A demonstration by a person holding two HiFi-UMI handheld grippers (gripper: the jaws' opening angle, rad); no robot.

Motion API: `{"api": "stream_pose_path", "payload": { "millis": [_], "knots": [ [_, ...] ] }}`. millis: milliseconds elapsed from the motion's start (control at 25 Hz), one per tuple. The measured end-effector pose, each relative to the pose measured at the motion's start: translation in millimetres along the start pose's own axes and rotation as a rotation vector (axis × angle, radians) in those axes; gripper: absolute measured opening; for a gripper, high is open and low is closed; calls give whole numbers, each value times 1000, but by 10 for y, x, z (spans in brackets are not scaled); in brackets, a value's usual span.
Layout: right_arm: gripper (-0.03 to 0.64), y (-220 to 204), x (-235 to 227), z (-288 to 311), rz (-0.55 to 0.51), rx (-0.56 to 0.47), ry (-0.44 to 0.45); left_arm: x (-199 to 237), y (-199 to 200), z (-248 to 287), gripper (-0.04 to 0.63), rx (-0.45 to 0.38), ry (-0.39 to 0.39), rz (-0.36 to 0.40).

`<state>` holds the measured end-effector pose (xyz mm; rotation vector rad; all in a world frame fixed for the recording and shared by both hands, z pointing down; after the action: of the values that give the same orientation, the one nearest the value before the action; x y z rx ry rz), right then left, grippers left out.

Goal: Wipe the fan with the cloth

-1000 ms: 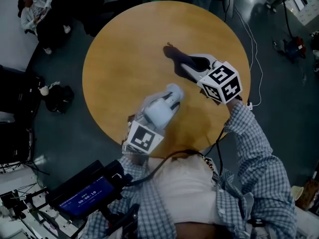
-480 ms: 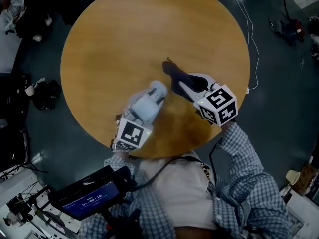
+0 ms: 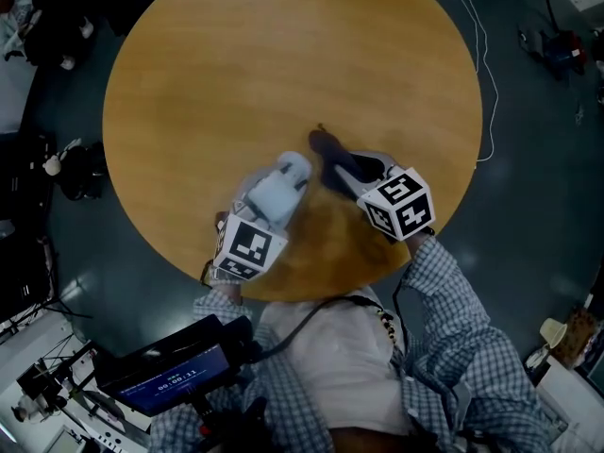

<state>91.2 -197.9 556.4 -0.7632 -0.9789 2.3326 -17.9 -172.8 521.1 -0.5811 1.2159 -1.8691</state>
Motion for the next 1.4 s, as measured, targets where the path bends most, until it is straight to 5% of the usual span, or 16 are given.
{"api": "stream_pose_path", "payload": {
  "millis": [560,1120,1400],
  "knots": [
    [114,-167,-92,136,-157,42,-85,26,-53,185,146,38,-3,-27],
    [229,-87,-128,-29,-82,-43,-75,-13,-96,118,183,-11,1,-107],
    [222,83,-136,-260,-72,-154,-130,21,-273,-45,209,-17,30,-129]
  ]
}}
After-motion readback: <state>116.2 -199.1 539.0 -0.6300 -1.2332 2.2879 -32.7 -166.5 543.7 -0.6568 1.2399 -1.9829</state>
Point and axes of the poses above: the fingertips, and each gripper's own axes: z forward along the fingers, x to its left, y out of its top, the point moved 3 cm from there along -z, backward along the fingers, and after that the axes turned 5 degrees about -x, right-handed, at the moved point
